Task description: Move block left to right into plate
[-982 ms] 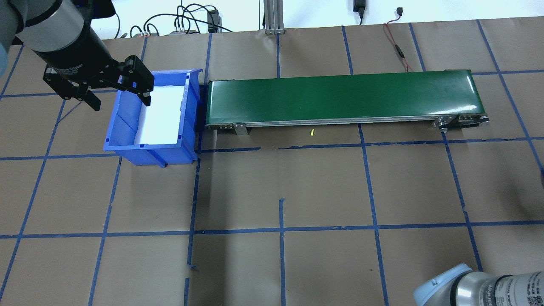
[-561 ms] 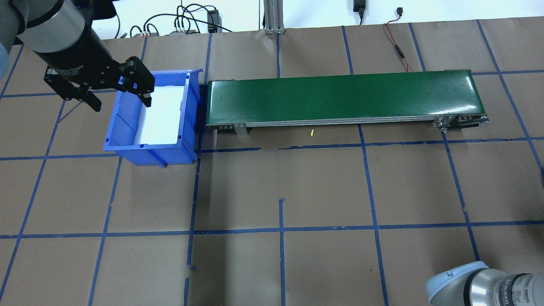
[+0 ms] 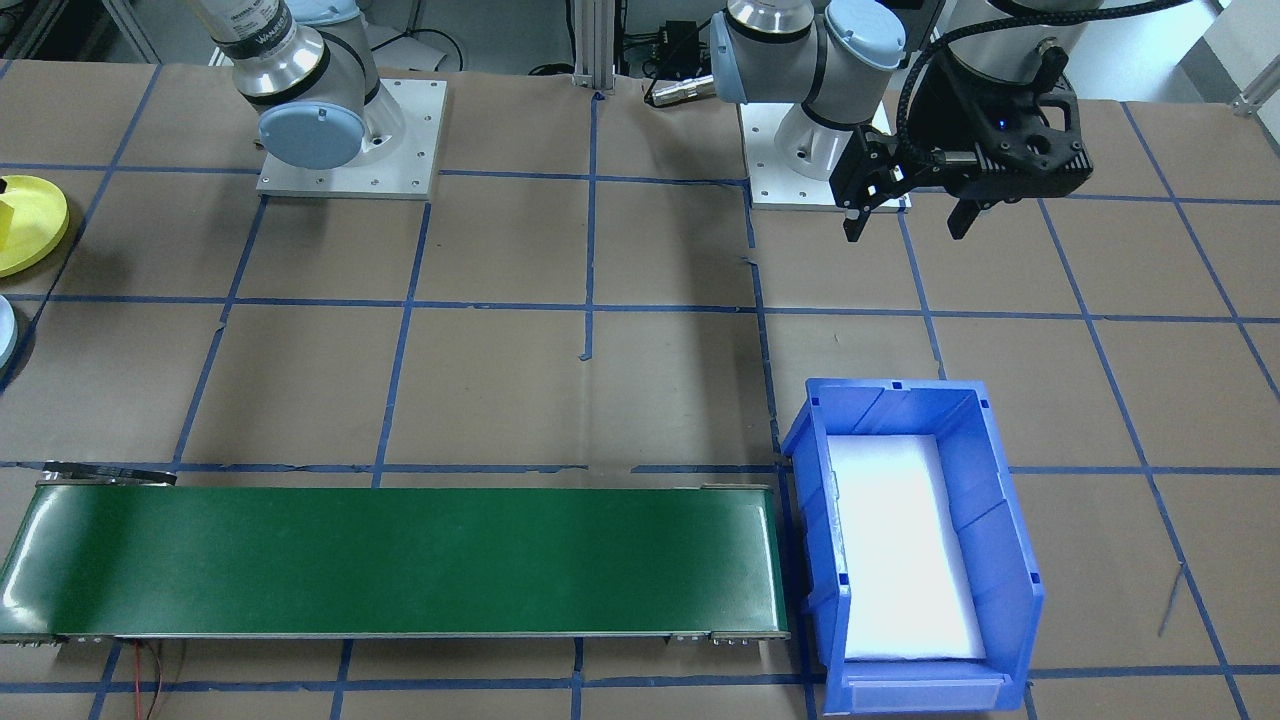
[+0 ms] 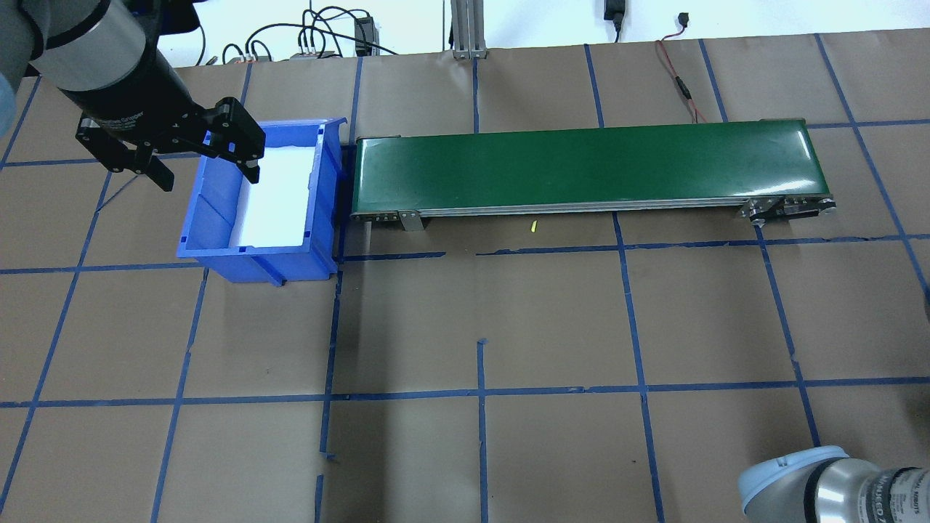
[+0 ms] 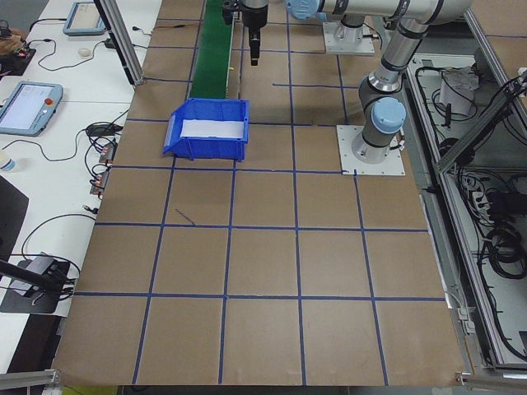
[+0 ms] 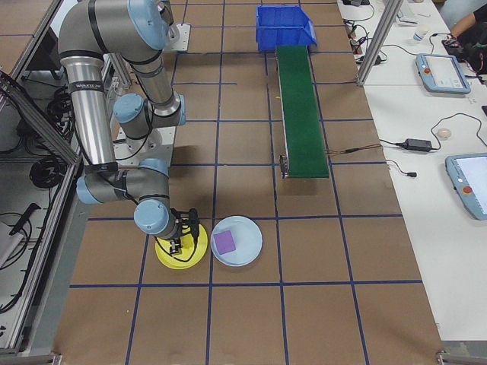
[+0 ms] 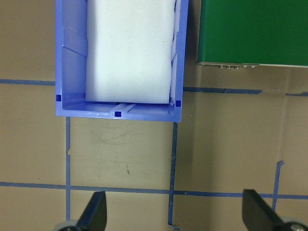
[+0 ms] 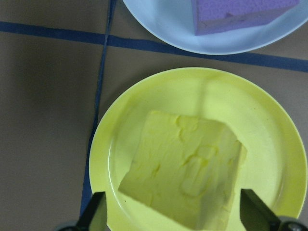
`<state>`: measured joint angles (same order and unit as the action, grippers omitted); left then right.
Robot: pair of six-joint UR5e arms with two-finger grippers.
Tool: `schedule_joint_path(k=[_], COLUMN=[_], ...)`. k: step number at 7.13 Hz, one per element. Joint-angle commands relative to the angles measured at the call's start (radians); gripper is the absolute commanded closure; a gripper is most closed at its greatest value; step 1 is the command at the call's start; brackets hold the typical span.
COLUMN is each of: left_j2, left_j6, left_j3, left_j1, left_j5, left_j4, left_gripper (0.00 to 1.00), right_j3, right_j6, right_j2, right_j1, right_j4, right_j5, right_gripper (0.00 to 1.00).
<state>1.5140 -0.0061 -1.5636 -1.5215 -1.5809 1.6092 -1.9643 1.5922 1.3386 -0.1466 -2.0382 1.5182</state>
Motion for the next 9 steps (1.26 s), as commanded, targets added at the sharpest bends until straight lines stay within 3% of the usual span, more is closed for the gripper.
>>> schedule_joint_path(k=[1,2,3,8,9], left_j2=[0.0,0.0,0.0,0.0,0.0], left_j6=[0.0,0.0,0.0,0.0,0.0], left_j3=[-0.003,-0.001,-0.001,0.004,0.004], left_j1=[0.0,0.0,0.0,0.0,0.001], left_j5=[0.002,-0.001,0.001,-0.005,-0.005], left_j4=[0.0,0.0,0.0,0.0,0.0], left_gripper=[0.0,0.0,0.0,0.0,0.0], right_j3=[0.022,0.05,0.068,0.088,0.131], right_j6=[-0.094,-0.174,-0.237,-0.781,-0.901], right_j2=[0.019,0.037,0.077,0.186,0.215], right_j1=[-0.089,-0.21,-0.329,-0.744,-0.859], right_j4=[0.007,0.012,0.021,0.134,0.204], right_j5=[0.008,0.075,0.088,0.1,0.108], right_gripper=[0.0,0.0,0.0,0.0,0.0])
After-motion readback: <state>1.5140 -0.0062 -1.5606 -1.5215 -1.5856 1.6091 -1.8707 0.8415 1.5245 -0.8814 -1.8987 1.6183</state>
